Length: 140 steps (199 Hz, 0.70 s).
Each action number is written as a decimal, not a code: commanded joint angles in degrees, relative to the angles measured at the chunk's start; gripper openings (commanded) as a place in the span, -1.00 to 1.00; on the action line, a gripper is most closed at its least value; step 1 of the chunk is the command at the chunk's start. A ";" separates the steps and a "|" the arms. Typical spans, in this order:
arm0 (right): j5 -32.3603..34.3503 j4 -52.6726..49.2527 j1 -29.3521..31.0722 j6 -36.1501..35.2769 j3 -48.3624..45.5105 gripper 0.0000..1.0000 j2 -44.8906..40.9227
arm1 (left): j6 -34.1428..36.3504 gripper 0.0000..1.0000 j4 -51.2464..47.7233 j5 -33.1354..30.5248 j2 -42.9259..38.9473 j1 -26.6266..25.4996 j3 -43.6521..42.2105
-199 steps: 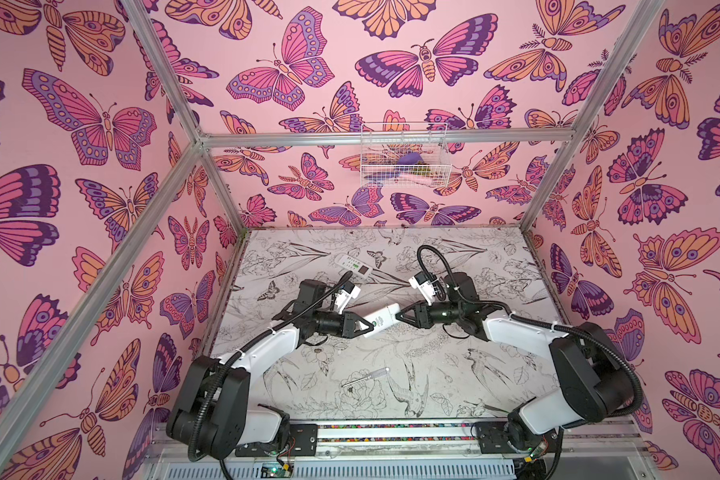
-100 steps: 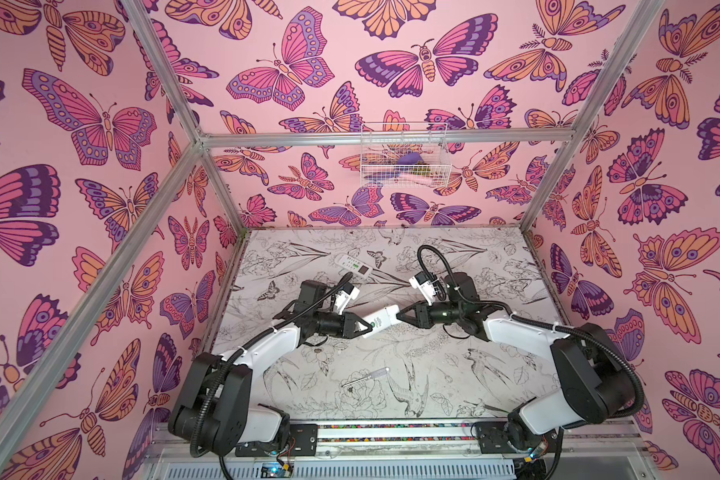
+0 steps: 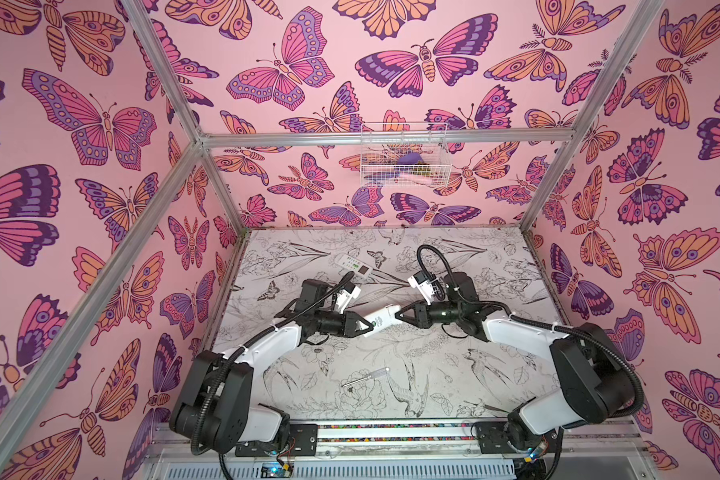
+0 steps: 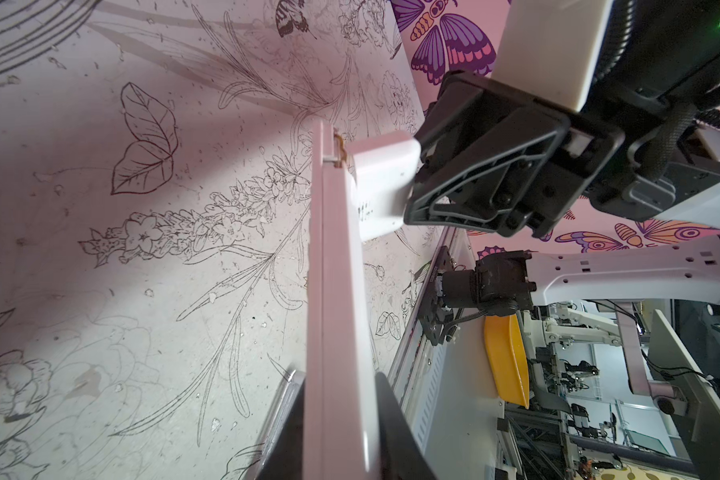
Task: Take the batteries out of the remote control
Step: 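Pull the right gripper away from the left gripper to slide off the battery cover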
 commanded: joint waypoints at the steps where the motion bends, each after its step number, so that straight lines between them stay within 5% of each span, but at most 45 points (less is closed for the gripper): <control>1: -1.03 0.48 0.38 -0.51 0.32 -0.61 0.56 | 1.14 -1.00 -0.39 0.21 0.40 -0.19 0.80; 140: -0.29 -3.98 0.21 -1.67 -1.41 -0.82 -6.48 | 0.96 -1.00 -0.55 -0.45 0.74 -0.24 0.89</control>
